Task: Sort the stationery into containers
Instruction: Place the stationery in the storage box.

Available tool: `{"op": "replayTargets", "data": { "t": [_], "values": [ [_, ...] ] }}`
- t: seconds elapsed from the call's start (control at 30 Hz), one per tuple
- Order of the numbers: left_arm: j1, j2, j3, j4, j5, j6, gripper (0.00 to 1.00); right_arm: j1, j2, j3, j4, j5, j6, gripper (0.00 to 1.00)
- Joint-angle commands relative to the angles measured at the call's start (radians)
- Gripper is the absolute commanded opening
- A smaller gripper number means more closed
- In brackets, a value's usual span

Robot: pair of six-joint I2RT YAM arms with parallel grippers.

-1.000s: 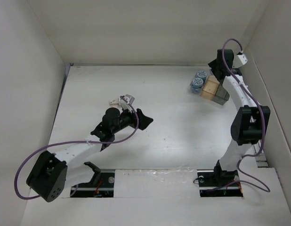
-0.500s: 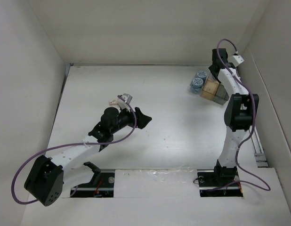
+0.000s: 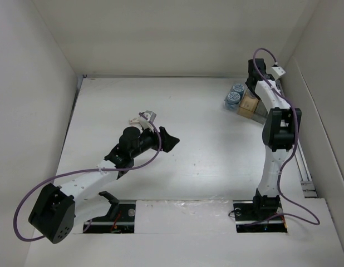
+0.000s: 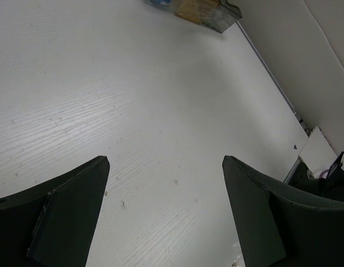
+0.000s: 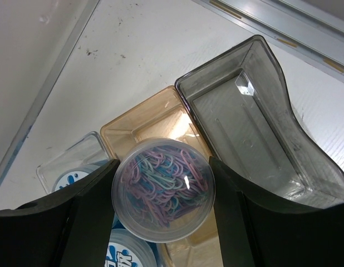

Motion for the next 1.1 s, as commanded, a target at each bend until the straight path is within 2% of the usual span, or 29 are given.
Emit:
{"op": "replayTargets", "data": {
  "t": [0.0, 0.5, 0.67, 0.8, 0.97, 1.07],
  "values": [
    [-0.002, -0.014, 0.037, 0.027, 0.018, -0.014, 0.8, 0.008, -0.007, 0.021, 0.018, 0.039, -0.015, 0.52],
    [-0.002, -0.005, 0.037, 0.036, 0.009, -0.014, 0.8, 0.008, 0.023, 0.039, 0.008, 0.06, -0.024, 0.59],
    [-0.002, -0.005, 0.028, 0.036, 0.009, -0.014, 0.8, 0.008, 0.023, 0.039, 0.008, 0.07, -0.024, 0.7],
    [-0.002, -0.005, 0.028, 0.036, 0.009, -0.014, 0.8, 0.008, 0.023, 0.059, -0.001, 0.06, -0.024, 0.86],
    [-0.002, -0.005, 0.028, 0.036, -0.011, -0.014, 0.79, 0.008, -0.016, 0.059, -0.001, 0.005, -0.024, 0.94],
    [-0.002, -0.014, 0.028, 0.036, -0.049, -0.023, 0.78, 0.008, -0.076, 0.047, -0.001, -0.059, 0.008, 0.94]
  ]
}}
